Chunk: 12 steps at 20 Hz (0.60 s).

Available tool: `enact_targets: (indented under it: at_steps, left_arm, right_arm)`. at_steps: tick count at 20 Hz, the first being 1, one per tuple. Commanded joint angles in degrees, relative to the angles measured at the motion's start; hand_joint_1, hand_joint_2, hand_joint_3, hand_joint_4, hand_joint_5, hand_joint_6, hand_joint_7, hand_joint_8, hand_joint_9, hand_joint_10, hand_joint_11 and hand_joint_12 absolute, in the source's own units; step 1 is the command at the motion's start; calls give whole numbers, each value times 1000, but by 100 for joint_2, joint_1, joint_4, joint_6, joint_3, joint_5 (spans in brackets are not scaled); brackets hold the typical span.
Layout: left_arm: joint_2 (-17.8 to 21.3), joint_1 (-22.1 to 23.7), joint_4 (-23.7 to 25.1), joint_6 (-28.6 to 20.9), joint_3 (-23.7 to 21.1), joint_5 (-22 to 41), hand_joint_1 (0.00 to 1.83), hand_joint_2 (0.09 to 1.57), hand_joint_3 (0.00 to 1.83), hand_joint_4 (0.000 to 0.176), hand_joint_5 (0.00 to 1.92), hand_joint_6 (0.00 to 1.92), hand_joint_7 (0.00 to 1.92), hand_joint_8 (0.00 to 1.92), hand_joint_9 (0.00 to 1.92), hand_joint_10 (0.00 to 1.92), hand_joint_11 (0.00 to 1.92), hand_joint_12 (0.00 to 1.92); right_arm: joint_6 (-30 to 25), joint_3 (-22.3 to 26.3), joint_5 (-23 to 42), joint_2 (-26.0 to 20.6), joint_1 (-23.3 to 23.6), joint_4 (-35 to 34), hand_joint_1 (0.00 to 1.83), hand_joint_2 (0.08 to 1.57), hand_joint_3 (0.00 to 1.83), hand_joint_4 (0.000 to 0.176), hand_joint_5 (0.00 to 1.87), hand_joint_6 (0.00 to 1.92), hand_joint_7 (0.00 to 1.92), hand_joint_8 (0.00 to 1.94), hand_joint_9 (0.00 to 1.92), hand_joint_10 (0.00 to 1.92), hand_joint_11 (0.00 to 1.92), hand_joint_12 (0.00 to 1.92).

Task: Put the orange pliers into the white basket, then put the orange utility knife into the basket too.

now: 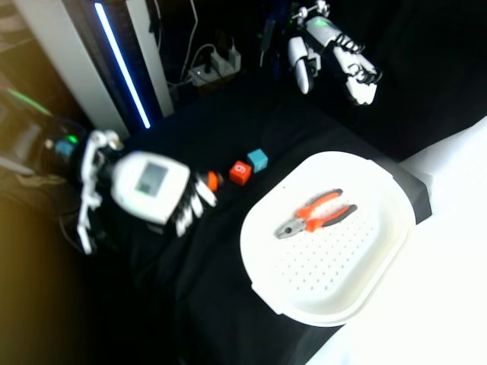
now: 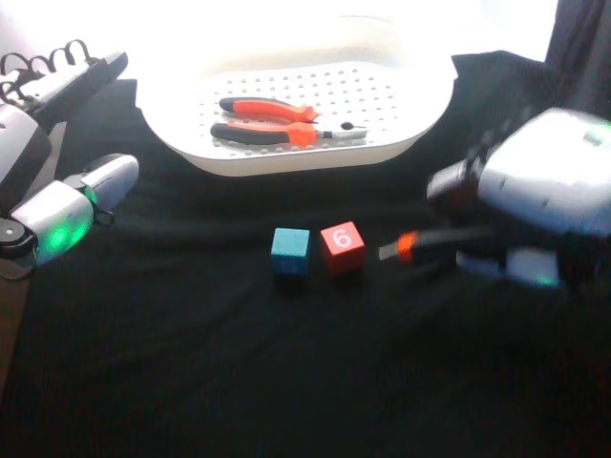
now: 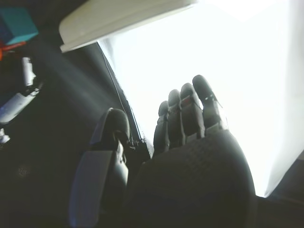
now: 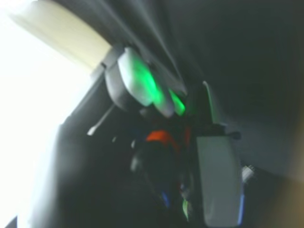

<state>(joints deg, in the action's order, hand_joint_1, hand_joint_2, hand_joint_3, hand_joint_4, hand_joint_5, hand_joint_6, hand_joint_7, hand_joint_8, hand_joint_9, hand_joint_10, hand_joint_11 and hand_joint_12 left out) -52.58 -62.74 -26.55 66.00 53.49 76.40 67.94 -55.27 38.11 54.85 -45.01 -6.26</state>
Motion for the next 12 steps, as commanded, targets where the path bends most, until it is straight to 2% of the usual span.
enact_targets:
  at_steps: [1,2,3,5,6,7,9,10,11,12]
  left_arm:
    - [33,4,110,-38,-30,764,514,1402,1,7,224,0,289,1,285,5,0,758]
    - [33,-8,109,-39,-39,789,510,1402,1,3,226,1,301,3,296,8,0,784]
    - [33,-22,109,-41,-46,802,495,1393,0,11,234,3,314,5,308,11,0,834]
    - [33,-49,109,-55,-73,833,491,1384,0,13,242,6,316,4,302,8,0,850]
    - [30,-56,111,-60,-88,844,493,1375,0,6,255,8,326,5,312,10,0,894]
    - [27,-79,127,-62,-106,867,425,1374,0,19,241,2,317,2,303,4,0,951]
    - [25,-108,142,-76,-107,859,420,1377,0,23,236,0,311,0,294,1,0,935]
    - [26,-108,158,-76,-105,825,440,1385,1,17,219,1,279,0,272,2,0,877]
    - [25,-106,173,-76,-99,799,458,1404,4,11,206,2,258,1,263,0,0,831]
    - [21,-106,184,-76,-93,789,478,1409,3,12,205,2,253,1,262,1,0,803]
  right_arm:
    - [30,54,1144,-138,142,69,1359,1296,0,49,1049,1921,1289,1941,1371,1921,1365,1921]
    - [29,120,1257,-232,205,139,1345,1302,0,51,1093,1921,1328,1941,1423,1921,1404,1921]
    - [29,165,1329,-293,296,199,1361,1297,0,53,1065,1921,1327,1941,1450,1921,1441,1921]
    - [29,97,1259,-301,613,292,1372,1275,0,54,1058,1921,1301,1941,1473,1921,1496,1921]
    - [29,-16,1101,-216,839,336,1413,1266,0,55,1055,1921,1300,1941,1480,1921,1509,1921]
    - [30,-304,626,50,1309,472,1422,1250,0,60,1048,1921,1282,1941,1458,1921,1514,1921]
    - [43,-710,62,420,1720,524,1367,1265,0,64,1081,1921,1303,1941,1463,1921,1538,1921]
    - [43,-948,-230,627,1898,524,1369,1258,0,65,1126,1921,1367,1941,1507,1921,1579,1921]
    - [43,-1221,-524,779,2085,522,1406,1246,0,66,1088,1921,1342,1941,1473,1921,1564,1921]
    - [43,-1470,-774,1032,2233,522,1436,1227,0,66,1059,1921,1289,1941,1419,1921,1509,1921]
